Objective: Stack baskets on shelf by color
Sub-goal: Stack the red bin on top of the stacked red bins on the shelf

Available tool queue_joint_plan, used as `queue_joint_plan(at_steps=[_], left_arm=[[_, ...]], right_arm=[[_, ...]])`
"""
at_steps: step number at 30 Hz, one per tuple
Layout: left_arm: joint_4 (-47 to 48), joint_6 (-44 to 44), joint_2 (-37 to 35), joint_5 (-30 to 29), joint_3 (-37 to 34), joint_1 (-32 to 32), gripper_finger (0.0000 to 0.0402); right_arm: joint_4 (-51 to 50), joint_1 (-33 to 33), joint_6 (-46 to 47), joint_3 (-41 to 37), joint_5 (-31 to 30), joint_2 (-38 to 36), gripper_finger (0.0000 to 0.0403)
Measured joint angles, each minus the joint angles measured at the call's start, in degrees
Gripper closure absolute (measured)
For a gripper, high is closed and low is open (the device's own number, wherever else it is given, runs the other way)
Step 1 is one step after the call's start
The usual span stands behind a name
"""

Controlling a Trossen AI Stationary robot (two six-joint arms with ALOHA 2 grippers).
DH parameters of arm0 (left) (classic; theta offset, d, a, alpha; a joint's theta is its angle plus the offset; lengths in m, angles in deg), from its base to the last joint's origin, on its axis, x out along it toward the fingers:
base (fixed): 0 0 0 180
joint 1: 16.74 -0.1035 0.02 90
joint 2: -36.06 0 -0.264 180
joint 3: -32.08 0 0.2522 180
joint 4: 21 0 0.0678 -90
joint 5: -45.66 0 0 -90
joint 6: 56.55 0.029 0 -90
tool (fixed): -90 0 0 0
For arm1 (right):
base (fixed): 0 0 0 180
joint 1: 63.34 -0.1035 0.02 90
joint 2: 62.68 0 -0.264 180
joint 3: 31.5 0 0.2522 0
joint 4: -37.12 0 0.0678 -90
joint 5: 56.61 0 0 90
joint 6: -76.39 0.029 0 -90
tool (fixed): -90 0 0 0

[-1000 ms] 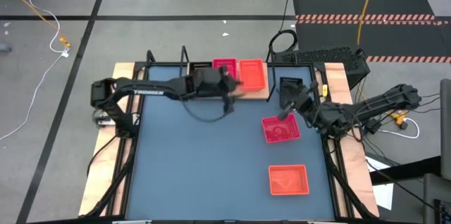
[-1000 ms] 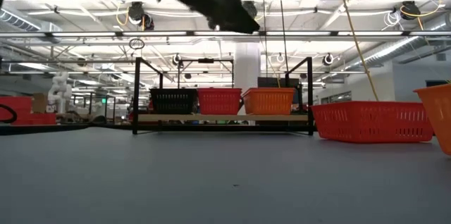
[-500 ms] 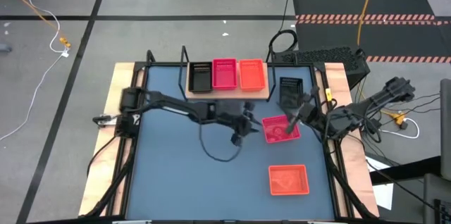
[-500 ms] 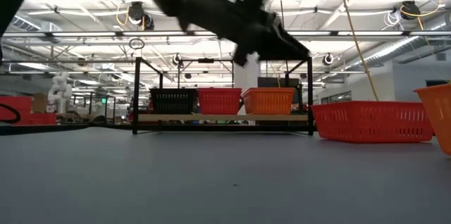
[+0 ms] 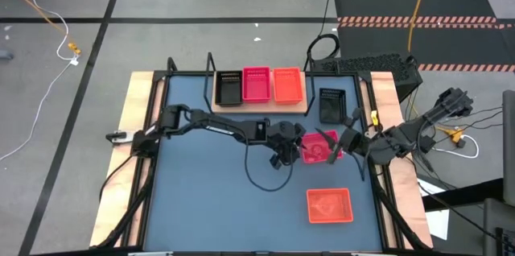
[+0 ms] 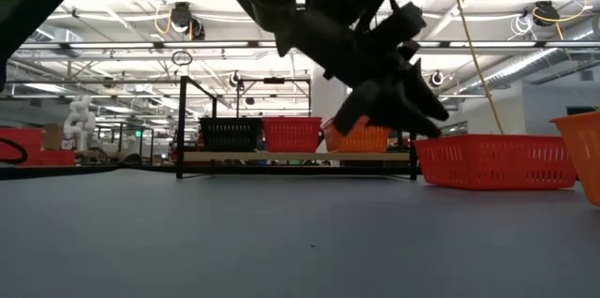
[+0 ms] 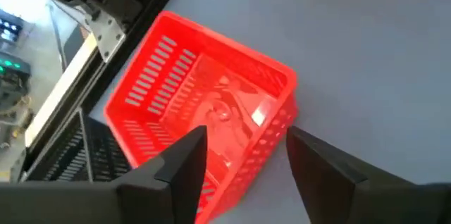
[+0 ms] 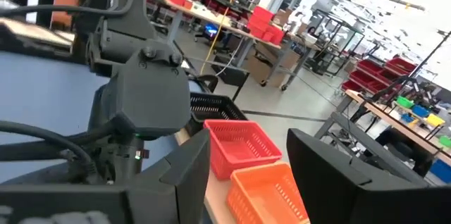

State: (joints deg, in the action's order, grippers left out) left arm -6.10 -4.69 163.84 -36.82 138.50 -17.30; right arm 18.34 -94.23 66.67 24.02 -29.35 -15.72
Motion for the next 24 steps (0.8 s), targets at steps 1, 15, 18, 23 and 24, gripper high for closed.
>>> queue_joint_plan(at_steps=[1, 15, 18, 23, 24], left_arm=[[-0.74, 0.77, 0.85, 0.0, 0.05, -0.04, 0.0199], [-1.08, -3.07, 2.62, -1.59, -0.09, -1.29, 0.0322], [1.43, -3.58, 1.11, -1.8, -0.09, -0.91, 0.0382], [7.32, -3.98, -3.19, -1.54, -0.1, 1.4, 0.0381], [8.84, -3.6, -4.32, -1.53, -0.07, 1.93, 0.0381]], right_arm=[[-1.13, -0.03, 0.78, 0.0, 0.02, 0.01, 0.0218], [-6.72, 0.02, 7.13, 0.0, 1.73, 0.05, 0.0218], [-6.89, 0.02, 7.14, 0.0, 1.75, 0.07, 0.0218], [-7.01, 0.02, 7.08, 0.0, 1.7, 0.03, 0.0218], [-7.06, 0.02, 7.08, 0.0, 1.7, 0.05, 0.0218]])
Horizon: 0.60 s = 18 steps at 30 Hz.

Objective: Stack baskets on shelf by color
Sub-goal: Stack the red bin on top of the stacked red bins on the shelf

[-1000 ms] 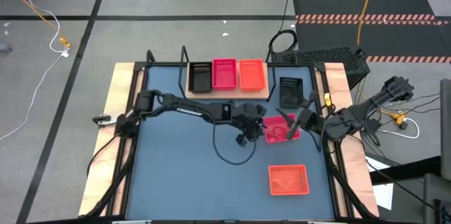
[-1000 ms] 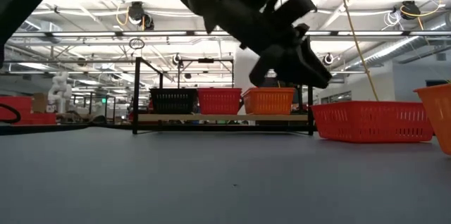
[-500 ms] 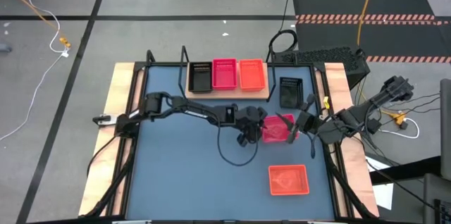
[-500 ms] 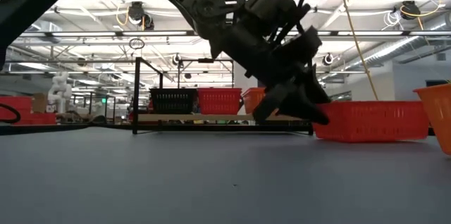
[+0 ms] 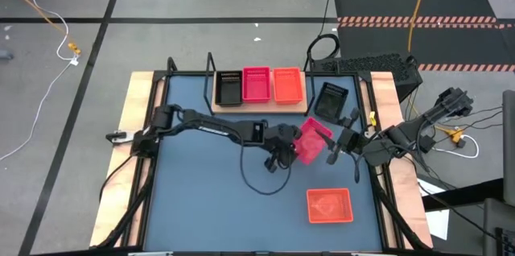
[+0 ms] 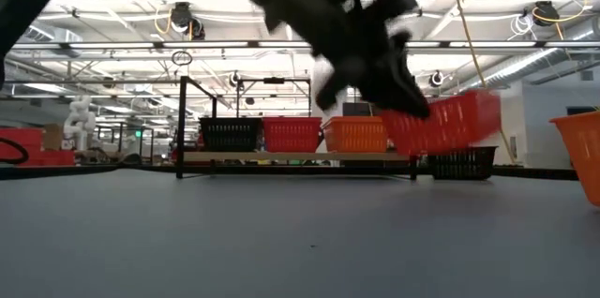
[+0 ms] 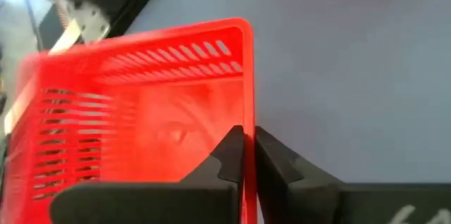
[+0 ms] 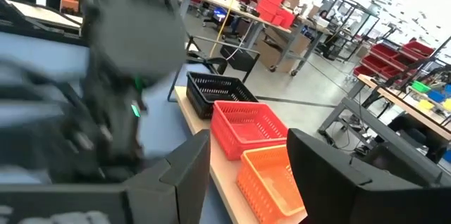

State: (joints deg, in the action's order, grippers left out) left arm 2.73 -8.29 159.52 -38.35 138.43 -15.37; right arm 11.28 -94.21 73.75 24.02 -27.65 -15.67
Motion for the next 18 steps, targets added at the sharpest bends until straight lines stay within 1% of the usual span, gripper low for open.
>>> queue_joint_plan(at_steps=[4, 6, 8, 9, 14, 18], left_arm=[[7.32, -0.12, -5.02, 0.28, 0.01, 2.0, 0.0393], [12.81, -0.68, -7.83, 0.58, -0.01, 2.77, 0.0391], [15.17, -0.78, -10.73, 0.33, 0.01, 3.26, 0.0385], [17.82, -1.06, -12.2, -0.63, 0.01, 3.4, 0.0384], [24.16, -5.68, -19.58, -8.92, -0.01, 2.01, 0.0394], [26.73, -10.23, -24.93, -17.21, -0.01, -0.42, 0.0384]], right_arm=[[-0.28, 0.0, 0.02, 0.0, -0.02, 0.01, 0.0218], [-0.26, 0.0, 0.02, 0.0, -0.02, 0.01, 0.0218], [-0.37, 0.0, 0.02, 0.0, -0.02, 0.0, 0.0218], [-0.57, 0.0, -0.02, 0.0, -0.02, 0.04, 0.0218], [-1.62, 0.0, 0.35, -0.01, 0.3, 0.03, 0.0218], [-3.69, 0.0, 1.64, -0.02, 1.3, 0.06, 0.0218]])
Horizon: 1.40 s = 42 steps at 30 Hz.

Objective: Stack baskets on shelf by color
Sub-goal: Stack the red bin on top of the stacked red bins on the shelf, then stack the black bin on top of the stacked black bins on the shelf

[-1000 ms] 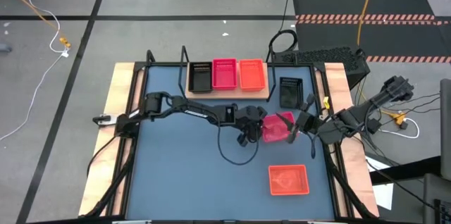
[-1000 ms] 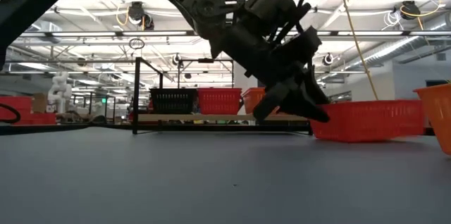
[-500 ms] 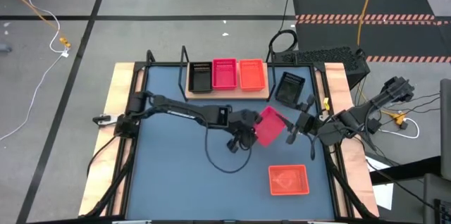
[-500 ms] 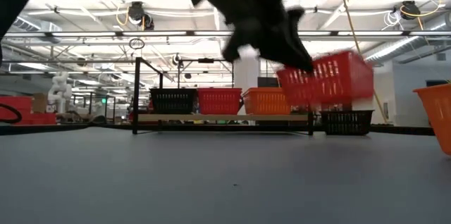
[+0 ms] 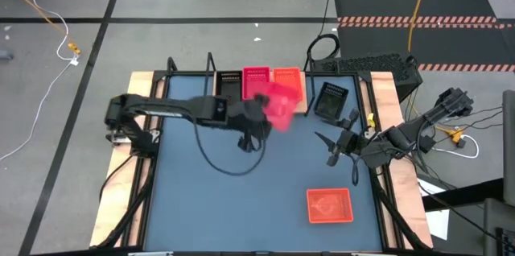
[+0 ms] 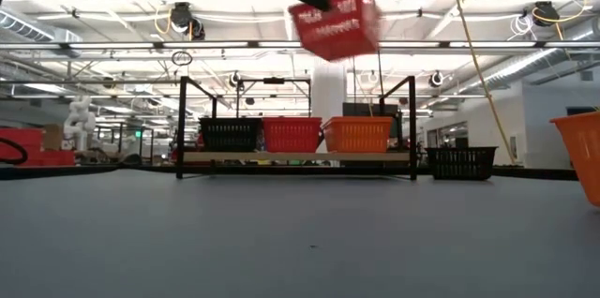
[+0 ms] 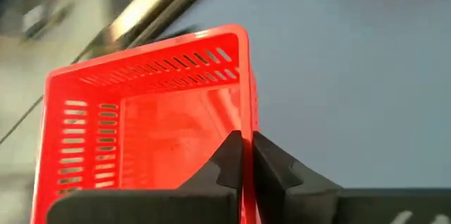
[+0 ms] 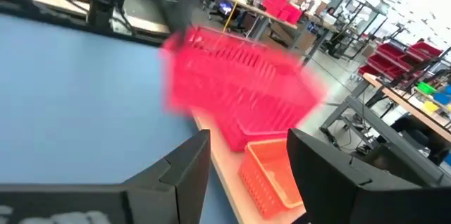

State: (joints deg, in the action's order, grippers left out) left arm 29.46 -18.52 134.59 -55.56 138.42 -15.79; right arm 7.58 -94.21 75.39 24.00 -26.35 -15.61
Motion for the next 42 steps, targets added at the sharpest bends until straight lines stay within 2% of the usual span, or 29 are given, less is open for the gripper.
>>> queue_joint_plan(at_steps=[3, 5, 8, 13, 18, 21, 26, 38, 42], left_arm=[[0.18, -4.24, -2.2, -7.07, 0.01, -2.94, 0.0382], [0.67, -6.65, -2.5, -9.08, 0.0, -5.73, 0.039], [1.89, -8.99, -2.02, -9.18, -0.2, -10.18, 0.0394], [1.61, -9.54, 1.34, -8.1, -2.55, -17.18, 0.0377], [-1.85, -9.72, 3.36, -2.09, -6.89, -21.2, 0.0392], [-4.54, -9.46, 3.86, -1.71, -10.03, -21.62, 0.0391], [-9.13, -8.12, 3.71, -1.71, -13.18, -20.68, 0.0359], [-9.26, -8.23, 3.67, 2.21, -13.4, -18.01, 0.0351], [-14.23, -8.23, 3.67, 2.17, -13.4, -16.47, 0.0351]], right_arm=[[-1.15, 0.0, 0.77, 0.0, 0.02, 0.0, 0.0218], [-1.33, 0.0, 0.79, 0.0, 0.02, 0.0, 0.0218], [-1.28, 0.0, 0.79, 0.0, 0.02, 0.0, 0.0218], [-1.29, 0.0, 0.79, 0.0, 0.02, 0.0, 0.0218], [-1.33, 0.0, 0.81, 0.0, 0.02, 0.0, 0.0218], [-1.44, 0.0, 0.81, 0.0, 0.04, 0.0, 0.0218], [-1.5, 0.0, 0.47, 0.0, 0.04, 0.0, 0.0218], [-1.5, 0.0, 0.74, 0.0, 0.04, 0.0, 0.0218], [-1.48, 0.0, 0.72, 0.0, 0.03, 0.0, 0.0218]])
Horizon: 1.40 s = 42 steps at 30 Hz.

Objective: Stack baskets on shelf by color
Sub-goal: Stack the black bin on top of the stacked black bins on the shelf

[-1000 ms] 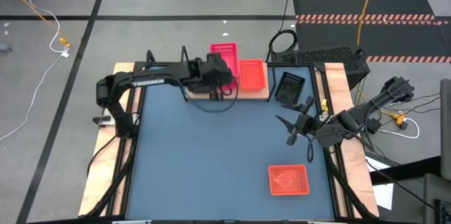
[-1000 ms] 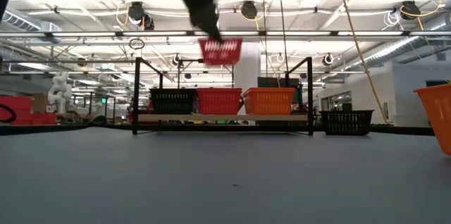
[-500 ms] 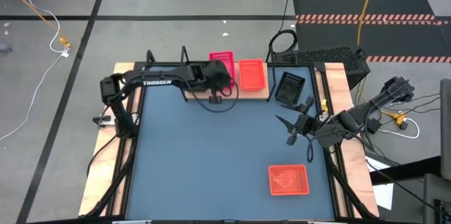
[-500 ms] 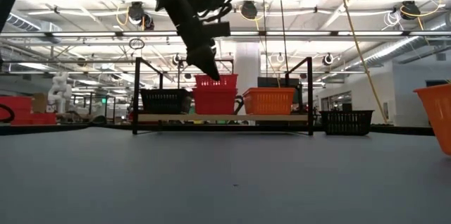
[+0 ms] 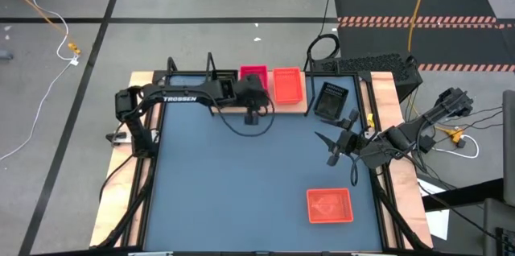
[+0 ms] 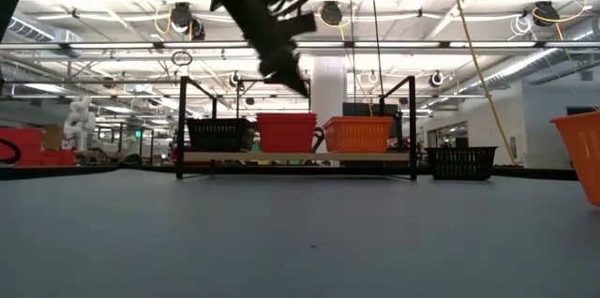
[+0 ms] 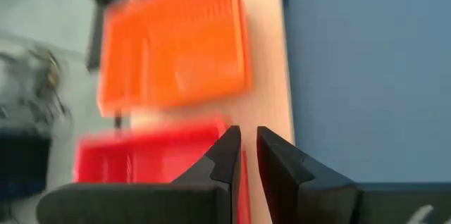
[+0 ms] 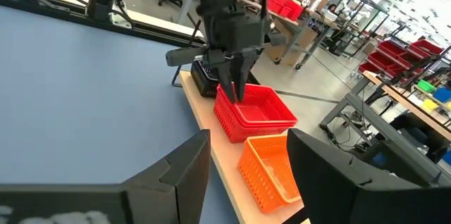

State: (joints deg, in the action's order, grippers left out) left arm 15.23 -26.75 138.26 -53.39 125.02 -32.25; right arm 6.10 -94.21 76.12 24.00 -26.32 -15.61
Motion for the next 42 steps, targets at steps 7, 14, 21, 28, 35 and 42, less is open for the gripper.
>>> queue_joint_plan(at_steps=[7, 14, 21, 28, 35, 42], left_arm=[[-29.32, -5.78, 3.05, 6.08, 0.22, 5.44, 0.035], [-40.47, -2.75, 17.38, 6.67, 9.57, 9.3, 0.0327], [-29.15, -1.64, 31.52, 3.88, 31.04, 9.38, 0.0258], [-23.3, -1.88, 44.05, 3.54, 50.34, 8.28, 0.0226], [-27.27, -3.52, 49.48, 1.32, 54.9, 8.2, 0.0236], [-16.91, 2.06, 48.98, -6.13, 54.42, 9.83, 0.0237]], right_arm=[[0.73, 0.0, -0.79, 0.0, -0.06, -0.49, 0.0218], [2.88, -0.34, -1.35, 0.0, -0.13, -3.5, 0.0218], [2.86, -1.81, -2.46, 0.0, -0.21, -8.14, 0.0218], [2.58, -2.23, -4.59, 0.0, -0.27, -11.13, 0.0218], [2.4, -2.23, -4.68, 0.0, -0.27, -11.47, 0.0222], [-6.37, -2.23, 2.74, 0.0, -0.99, -11.39, 0.0226]])
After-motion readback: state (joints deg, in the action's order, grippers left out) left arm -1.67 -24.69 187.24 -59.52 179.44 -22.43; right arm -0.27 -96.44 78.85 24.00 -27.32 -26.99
